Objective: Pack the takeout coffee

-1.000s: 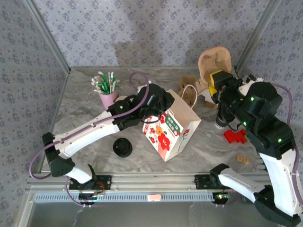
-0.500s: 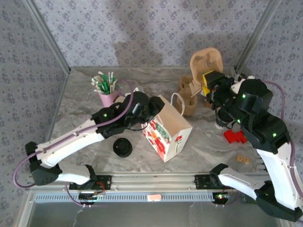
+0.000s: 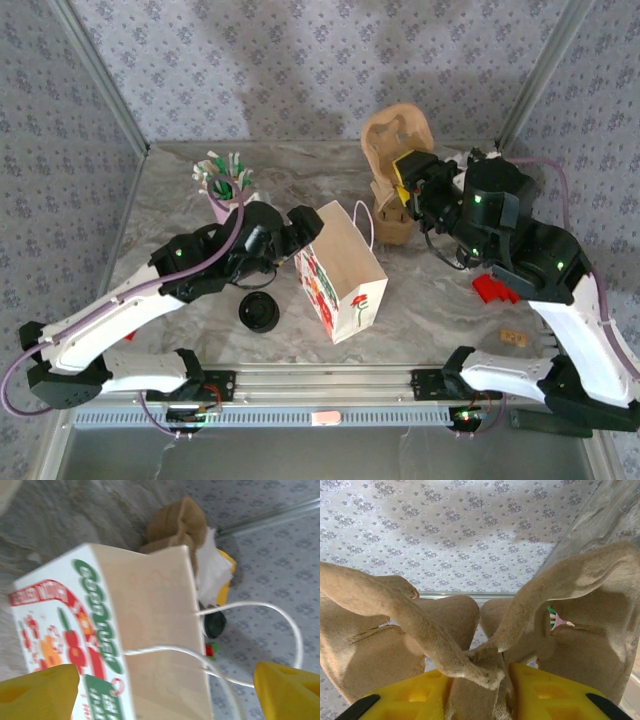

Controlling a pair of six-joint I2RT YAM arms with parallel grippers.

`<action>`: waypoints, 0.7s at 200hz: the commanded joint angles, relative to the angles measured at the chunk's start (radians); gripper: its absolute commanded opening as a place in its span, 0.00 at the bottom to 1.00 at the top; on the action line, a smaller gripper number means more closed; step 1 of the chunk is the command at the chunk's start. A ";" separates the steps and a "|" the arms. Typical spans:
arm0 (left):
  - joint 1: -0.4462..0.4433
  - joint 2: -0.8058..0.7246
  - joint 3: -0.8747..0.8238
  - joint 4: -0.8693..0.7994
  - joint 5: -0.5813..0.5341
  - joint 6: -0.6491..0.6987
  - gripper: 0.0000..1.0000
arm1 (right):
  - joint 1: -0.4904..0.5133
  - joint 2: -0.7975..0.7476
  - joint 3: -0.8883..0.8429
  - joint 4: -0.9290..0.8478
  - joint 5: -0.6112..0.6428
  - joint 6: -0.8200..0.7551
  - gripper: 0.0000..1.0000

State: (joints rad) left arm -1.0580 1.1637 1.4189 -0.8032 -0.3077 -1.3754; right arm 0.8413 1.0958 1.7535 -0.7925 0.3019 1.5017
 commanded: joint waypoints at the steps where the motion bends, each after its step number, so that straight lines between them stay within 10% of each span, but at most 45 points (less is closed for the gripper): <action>1: 0.033 -0.016 0.078 -0.176 -0.056 0.045 0.91 | 0.055 0.021 0.042 -0.021 0.091 -0.002 0.34; 140: 0.161 -0.150 0.199 -0.230 -0.392 0.503 0.92 | 0.483 0.198 0.105 -0.220 0.414 0.212 0.35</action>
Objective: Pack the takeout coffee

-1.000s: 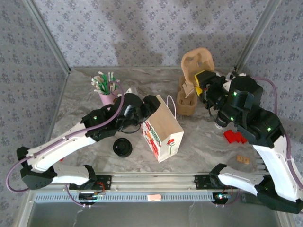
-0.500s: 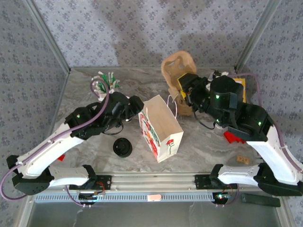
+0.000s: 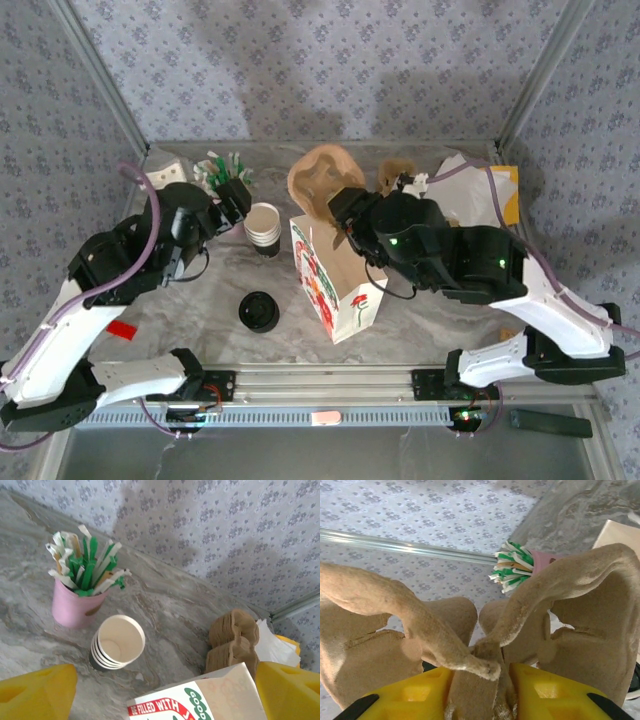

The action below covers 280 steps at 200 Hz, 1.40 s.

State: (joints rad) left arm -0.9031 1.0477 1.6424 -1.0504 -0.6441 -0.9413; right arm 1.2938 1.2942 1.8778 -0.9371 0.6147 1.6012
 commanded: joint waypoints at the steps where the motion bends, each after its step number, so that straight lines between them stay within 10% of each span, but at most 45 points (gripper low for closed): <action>1: 0.006 -0.036 -0.027 0.018 -0.055 0.069 0.92 | 0.032 0.000 -0.020 -0.076 0.104 0.115 0.35; 93: 0.010 -0.130 -0.150 0.073 -0.052 0.091 0.92 | 0.038 0.014 -0.160 -0.172 0.112 0.335 0.35; 280: 0.019 -0.090 -0.145 0.101 0.001 0.186 0.93 | -0.142 0.078 -0.261 -0.227 -0.129 0.279 0.36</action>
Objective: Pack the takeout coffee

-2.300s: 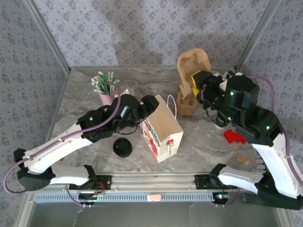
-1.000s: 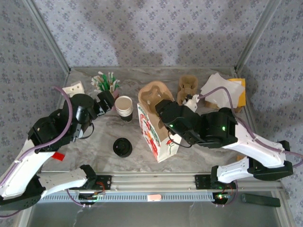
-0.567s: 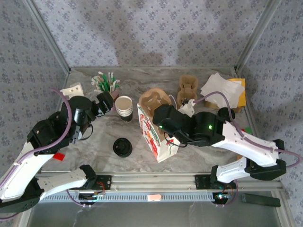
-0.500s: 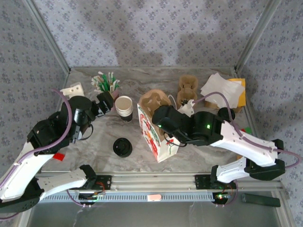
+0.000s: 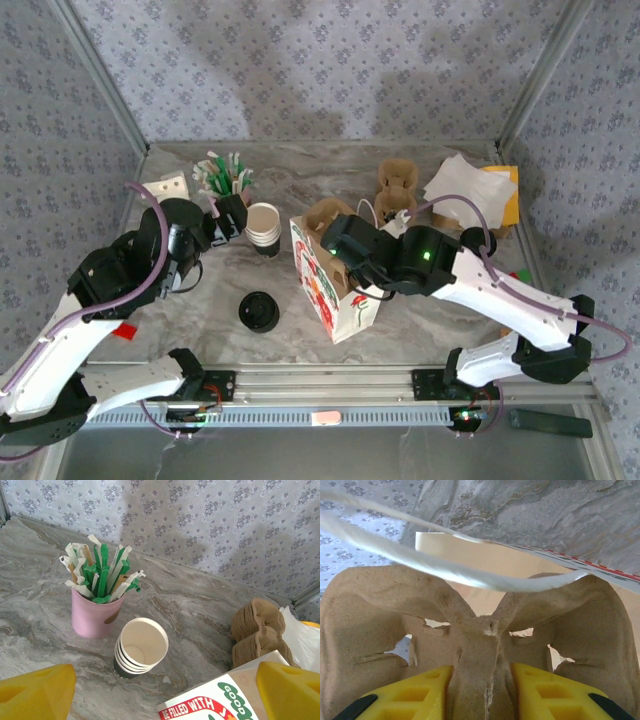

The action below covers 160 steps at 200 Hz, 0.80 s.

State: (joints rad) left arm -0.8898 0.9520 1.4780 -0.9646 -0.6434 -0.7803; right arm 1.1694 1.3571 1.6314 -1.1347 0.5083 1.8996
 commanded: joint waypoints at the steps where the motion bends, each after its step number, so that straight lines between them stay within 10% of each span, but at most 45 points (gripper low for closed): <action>1: 0.005 0.006 0.020 0.015 0.001 0.026 0.93 | -0.019 0.016 -0.015 -0.031 -0.023 -0.019 0.36; 160: 0.008 0.005 0.028 -0.002 -0.004 0.034 0.94 | -0.115 0.177 0.038 -0.044 -0.080 -0.126 0.35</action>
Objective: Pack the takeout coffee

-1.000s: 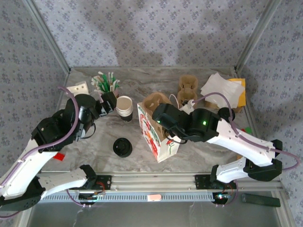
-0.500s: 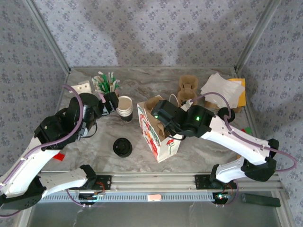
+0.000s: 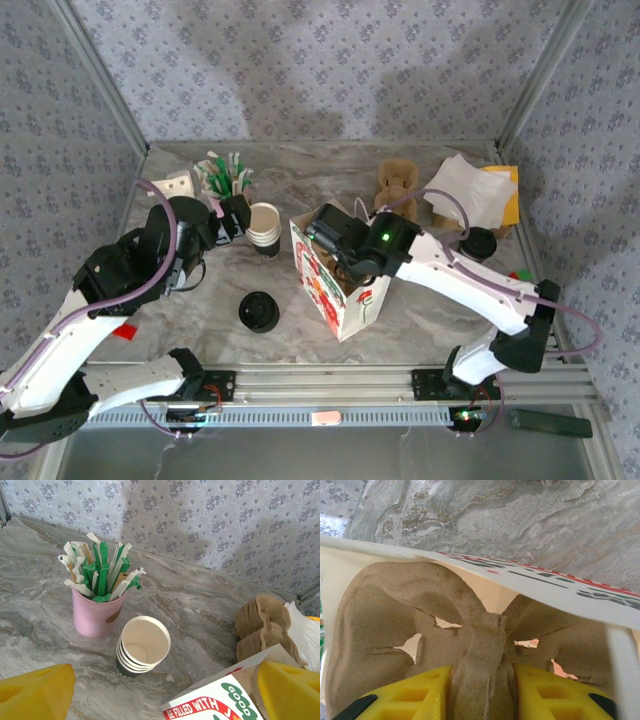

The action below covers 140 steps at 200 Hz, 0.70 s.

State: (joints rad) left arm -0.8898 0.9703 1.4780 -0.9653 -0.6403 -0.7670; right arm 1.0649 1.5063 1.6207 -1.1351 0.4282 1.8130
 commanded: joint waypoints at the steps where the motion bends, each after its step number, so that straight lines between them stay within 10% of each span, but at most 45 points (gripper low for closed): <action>1: 0.008 -0.014 0.028 -0.001 -0.007 0.020 0.94 | -0.011 0.029 0.050 -0.045 0.000 -0.041 0.35; 140: 0.008 -0.032 0.007 -0.006 -0.006 0.028 0.94 | -0.045 0.081 0.086 -0.133 0.005 -0.073 0.35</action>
State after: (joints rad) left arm -0.8898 0.9489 1.4780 -0.9688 -0.6407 -0.7589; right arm 1.0233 1.5879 1.6695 -1.1988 0.4034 1.7523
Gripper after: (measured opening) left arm 0.937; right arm 0.351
